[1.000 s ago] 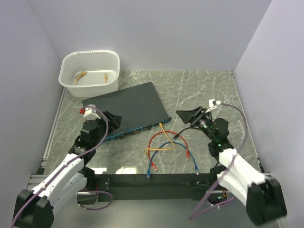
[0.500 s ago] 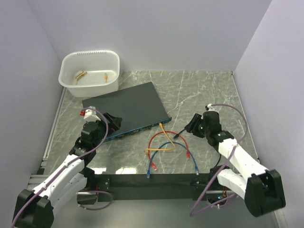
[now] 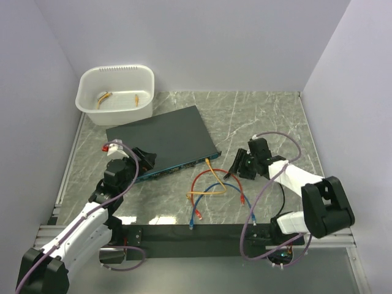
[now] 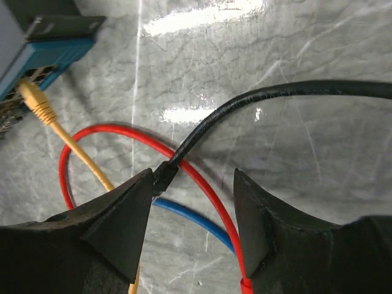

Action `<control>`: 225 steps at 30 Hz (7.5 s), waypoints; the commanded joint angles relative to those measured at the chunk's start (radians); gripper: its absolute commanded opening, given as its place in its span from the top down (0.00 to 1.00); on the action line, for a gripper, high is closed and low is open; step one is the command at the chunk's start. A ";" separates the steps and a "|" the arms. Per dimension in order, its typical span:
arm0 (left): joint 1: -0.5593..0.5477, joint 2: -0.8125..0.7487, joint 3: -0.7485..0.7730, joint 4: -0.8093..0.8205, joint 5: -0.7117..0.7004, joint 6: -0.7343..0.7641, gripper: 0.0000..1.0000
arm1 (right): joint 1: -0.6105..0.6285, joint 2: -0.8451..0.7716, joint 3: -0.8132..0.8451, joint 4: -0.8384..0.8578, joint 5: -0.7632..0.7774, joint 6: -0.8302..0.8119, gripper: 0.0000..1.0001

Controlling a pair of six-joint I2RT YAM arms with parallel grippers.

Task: Insert the plug into the switch port

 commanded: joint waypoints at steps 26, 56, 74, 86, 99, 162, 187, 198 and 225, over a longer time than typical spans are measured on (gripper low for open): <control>0.003 0.070 0.103 0.081 0.068 0.047 0.08 | 0.013 0.008 0.143 0.190 -0.070 -0.005 1.00; -0.080 0.218 0.261 0.210 0.303 0.070 0.10 | 0.129 0.020 0.223 -0.212 0.186 -0.096 0.41; -0.080 0.134 0.204 0.155 0.227 0.104 0.08 | 0.180 0.230 0.226 -0.180 0.234 -0.094 0.65; -0.080 0.134 0.207 0.141 0.220 0.105 0.08 | 0.183 0.201 0.259 -0.211 0.248 -0.107 0.83; -0.080 0.144 0.236 0.113 0.211 0.104 0.08 | 0.183 0.134 0.310 -0.260 0.254 -0.139 0.84; -0.462 0.655 0.512 0.457 0.506 0.065 0.85 | 0.154 -0.311 -0.024 0.767 -0.343 0.387 1.00; -0.588 0.591 0.822 -0.600 0.424 0.550 1.00 | 0.139 0.013 0.634 0.045 -0.611 -0.171 0.37; -0.596 0.338 0.726 -0.672 0.368 0.562 1.00 | 0.169 0.106 0.485 0.185 -0.924 -0.038 0.39; -0.596 0.312 0.724 -0.802 0.288 0.553 1.00 | 0.390 0.043 0.279 0.362 -0.996 0.117 0.52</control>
